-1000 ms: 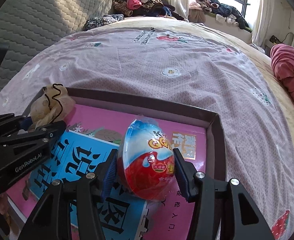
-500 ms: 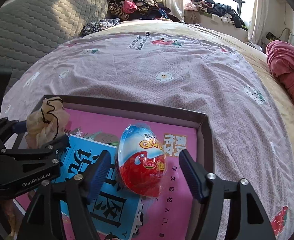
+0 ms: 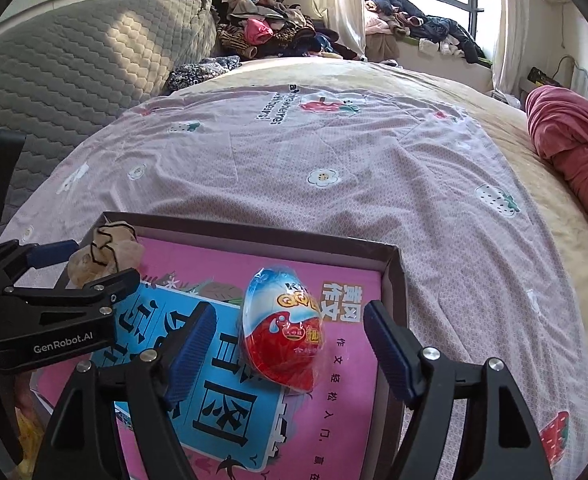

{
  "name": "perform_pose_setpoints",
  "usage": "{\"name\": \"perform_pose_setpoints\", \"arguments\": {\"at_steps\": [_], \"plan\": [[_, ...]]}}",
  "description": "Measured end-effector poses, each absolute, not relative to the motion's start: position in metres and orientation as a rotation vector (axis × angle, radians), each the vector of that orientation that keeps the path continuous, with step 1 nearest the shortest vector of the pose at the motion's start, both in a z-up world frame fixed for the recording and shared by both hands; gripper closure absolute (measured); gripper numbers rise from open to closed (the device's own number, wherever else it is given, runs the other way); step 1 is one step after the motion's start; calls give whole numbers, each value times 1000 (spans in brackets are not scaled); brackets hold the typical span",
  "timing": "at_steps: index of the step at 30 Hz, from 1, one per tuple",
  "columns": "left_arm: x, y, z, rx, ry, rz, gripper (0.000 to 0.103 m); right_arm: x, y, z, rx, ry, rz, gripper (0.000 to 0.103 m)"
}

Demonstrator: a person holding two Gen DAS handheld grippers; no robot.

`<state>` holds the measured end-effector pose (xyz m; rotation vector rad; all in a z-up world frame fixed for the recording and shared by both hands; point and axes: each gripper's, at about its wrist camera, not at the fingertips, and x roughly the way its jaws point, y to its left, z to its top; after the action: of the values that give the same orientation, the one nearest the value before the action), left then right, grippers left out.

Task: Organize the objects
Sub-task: 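Lower the pouch and egg into the tray and open both tools, then withdraw both tools from the tray back toward the remaining snacks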

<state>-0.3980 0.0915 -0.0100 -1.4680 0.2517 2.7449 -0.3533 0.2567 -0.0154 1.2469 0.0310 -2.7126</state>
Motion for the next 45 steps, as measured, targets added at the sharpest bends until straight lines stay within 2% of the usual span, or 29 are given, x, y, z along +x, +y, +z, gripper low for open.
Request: {"name": "perform_pose_setpoints", "arguments": {"at_steps": [3,8,17,24,28,45], "plan": [[-398,90,-7,-1469,232,2745,17,-353,257,-14,1245,26,-2714,27],[-393,85,2,-1434,212,2766,1,-350,260,-8,1218,13,-2723,23],[-370,73,28,-1368,141,2785,1,-324,258,26,1118,29,-2767,13],[-334,58,55,-1292,60,2790,1,-279,251,57,1019,30,-2777,12],[-310,47,75,-1242,21,2797,1,-247,248,78,953,17,-2789,8],[-188,5,125,-1178,-30,2839,1,-130,233,134,920,140,-2810,8]]}}
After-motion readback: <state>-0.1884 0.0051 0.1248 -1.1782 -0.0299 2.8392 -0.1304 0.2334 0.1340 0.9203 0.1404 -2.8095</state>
